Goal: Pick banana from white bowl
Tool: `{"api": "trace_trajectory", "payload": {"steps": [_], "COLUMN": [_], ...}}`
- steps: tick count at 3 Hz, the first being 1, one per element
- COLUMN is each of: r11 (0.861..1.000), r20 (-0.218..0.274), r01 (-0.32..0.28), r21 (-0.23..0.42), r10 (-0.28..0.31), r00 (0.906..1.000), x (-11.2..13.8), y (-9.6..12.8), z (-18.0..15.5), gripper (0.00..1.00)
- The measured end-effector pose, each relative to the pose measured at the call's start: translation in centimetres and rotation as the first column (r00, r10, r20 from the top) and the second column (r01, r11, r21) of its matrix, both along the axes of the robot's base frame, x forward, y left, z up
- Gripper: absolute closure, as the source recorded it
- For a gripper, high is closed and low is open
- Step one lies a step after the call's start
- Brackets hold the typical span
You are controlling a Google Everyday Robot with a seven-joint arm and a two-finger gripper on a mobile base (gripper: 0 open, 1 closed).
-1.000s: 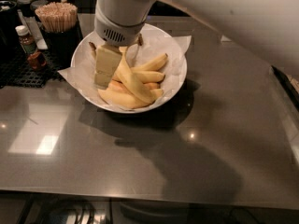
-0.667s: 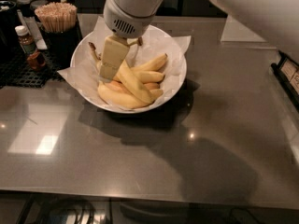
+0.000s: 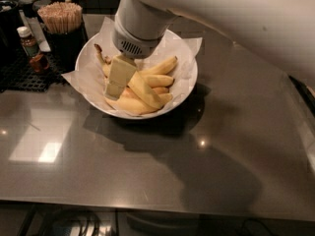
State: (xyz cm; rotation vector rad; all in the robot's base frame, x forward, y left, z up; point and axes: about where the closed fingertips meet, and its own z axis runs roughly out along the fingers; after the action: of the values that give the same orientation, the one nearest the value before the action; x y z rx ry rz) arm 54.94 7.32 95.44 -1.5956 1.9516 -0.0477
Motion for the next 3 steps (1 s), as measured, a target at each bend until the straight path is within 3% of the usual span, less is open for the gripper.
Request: {"api": "trace_trajectory", "payload": {"steps": [1,2,3], "r11": [0.992,0.977,0.973], "r20": [-0.015,-0.029,-0.036], "r01": [0.124,0.211,0.231], "r21": [-0.008,-0.014,-0.006], "r10": [-0.124,-0.211,-0.231], "r00": [0.9922,0.9771,0.9722], "x": [0.6,1.3,2.5], "y": [-1.9,-3.3,-2.6], "z": [-3.3,-5.5,-6.2], "gripper": [0.00,0.00,0.00]}}
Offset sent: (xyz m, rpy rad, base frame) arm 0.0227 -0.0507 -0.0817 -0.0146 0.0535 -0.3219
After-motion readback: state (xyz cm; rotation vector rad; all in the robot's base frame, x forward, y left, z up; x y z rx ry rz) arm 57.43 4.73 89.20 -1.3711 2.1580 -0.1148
